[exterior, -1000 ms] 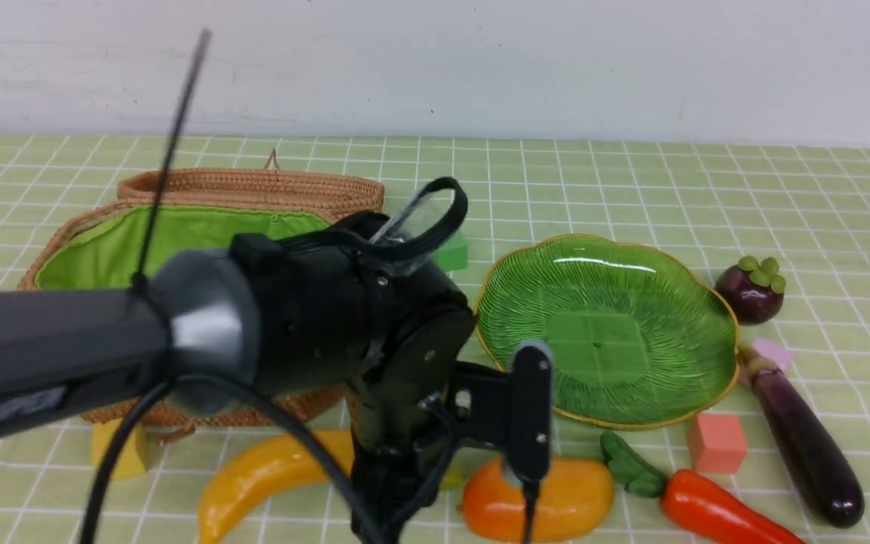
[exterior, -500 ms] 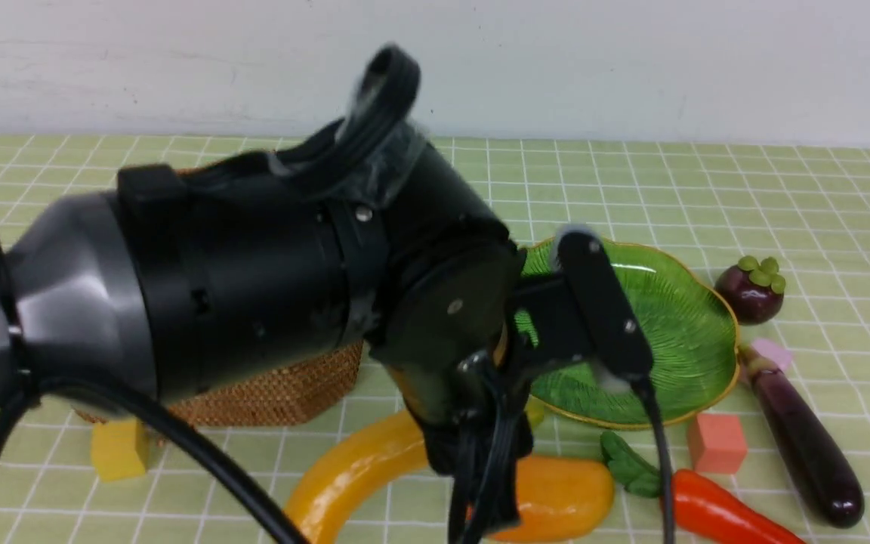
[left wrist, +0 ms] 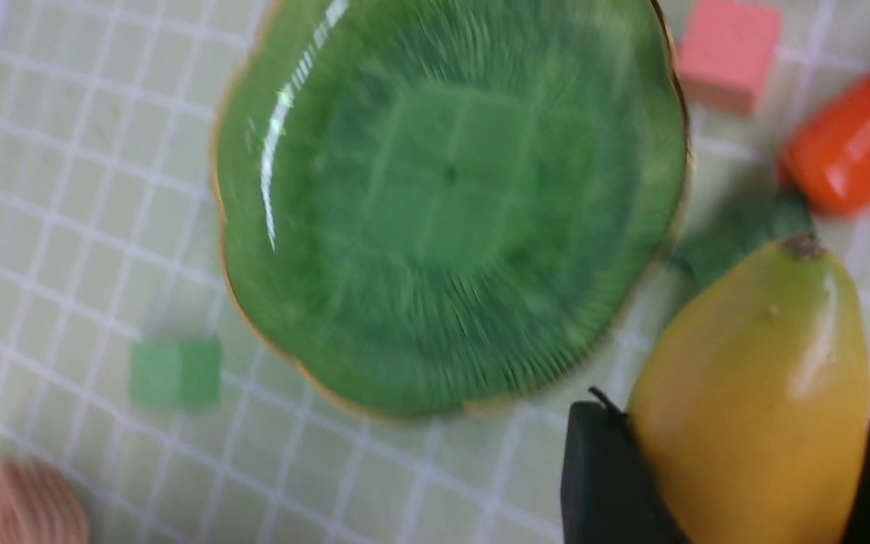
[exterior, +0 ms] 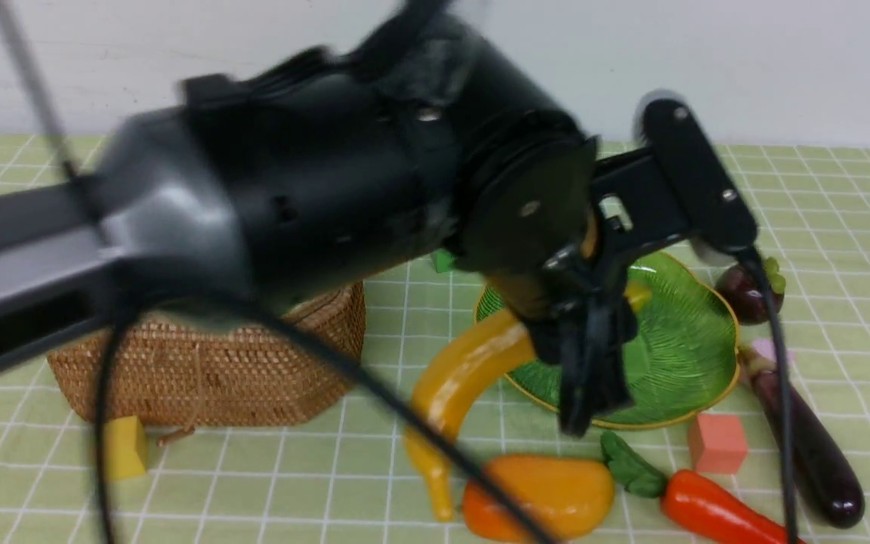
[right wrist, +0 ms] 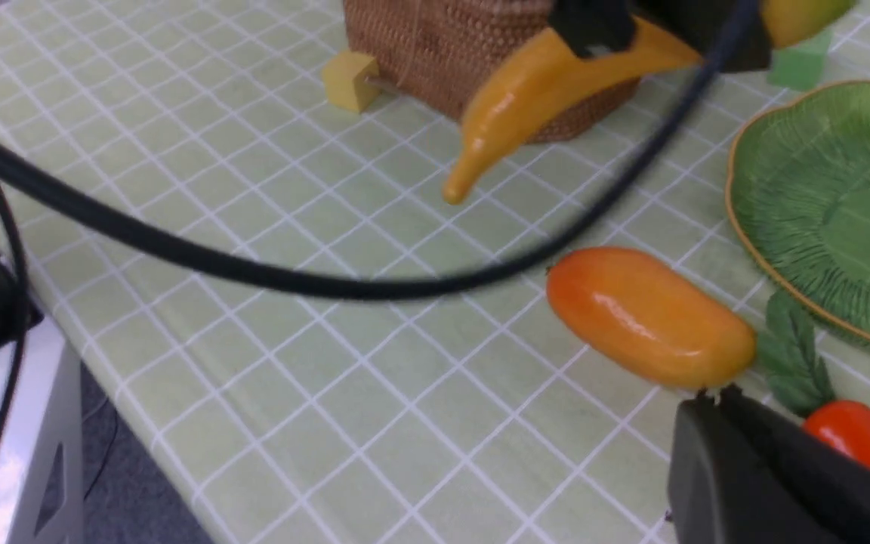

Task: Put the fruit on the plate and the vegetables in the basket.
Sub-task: Use the left arm to grab a banana and put it into the right plate

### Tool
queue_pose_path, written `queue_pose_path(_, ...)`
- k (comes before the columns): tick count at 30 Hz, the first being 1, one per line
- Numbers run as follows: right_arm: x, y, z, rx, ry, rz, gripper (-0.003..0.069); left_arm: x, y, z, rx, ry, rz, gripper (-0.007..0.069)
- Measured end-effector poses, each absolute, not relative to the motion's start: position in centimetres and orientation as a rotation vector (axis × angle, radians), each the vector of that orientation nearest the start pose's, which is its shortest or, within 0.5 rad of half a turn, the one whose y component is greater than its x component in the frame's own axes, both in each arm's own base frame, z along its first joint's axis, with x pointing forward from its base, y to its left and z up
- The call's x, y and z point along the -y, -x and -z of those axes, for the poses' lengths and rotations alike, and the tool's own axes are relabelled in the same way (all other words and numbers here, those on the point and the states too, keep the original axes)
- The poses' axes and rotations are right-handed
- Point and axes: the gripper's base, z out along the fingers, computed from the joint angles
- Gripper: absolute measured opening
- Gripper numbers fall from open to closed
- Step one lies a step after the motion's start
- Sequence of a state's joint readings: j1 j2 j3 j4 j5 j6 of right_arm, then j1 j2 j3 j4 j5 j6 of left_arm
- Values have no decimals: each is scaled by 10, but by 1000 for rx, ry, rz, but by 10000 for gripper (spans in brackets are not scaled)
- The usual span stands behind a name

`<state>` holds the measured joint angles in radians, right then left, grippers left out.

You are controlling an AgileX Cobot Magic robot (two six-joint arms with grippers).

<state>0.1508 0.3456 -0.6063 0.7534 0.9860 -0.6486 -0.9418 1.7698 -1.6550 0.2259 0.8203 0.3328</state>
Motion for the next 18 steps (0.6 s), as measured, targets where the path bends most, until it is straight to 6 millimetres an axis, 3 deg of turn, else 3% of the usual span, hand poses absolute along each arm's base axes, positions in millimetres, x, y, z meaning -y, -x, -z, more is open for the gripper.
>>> queue_pose_path(4,-57,-34,-327,-1887,673,-601,-10,344,-273,-329,-1802,-1554,-15,305)
queue_pose_path(6,-56,-35,-327,-1884,668,-584,-10,362,-302,-315,-1796,-1535,-22,305)
queue_pose_path(11,-51,-38,-323,-1930,661,-500,-10,369,-359,-288,-1811,-1420,-14,305)
queue_pose_path(14,-48,-39,-320,-1964,636,-457,-10,377,-377,-274,-1752,-1370,0,305)
queue_pose_path(18,-44,-41,-318,-2002,598,-420,-10,391,-387,-259,-1649,-1322,34,305)
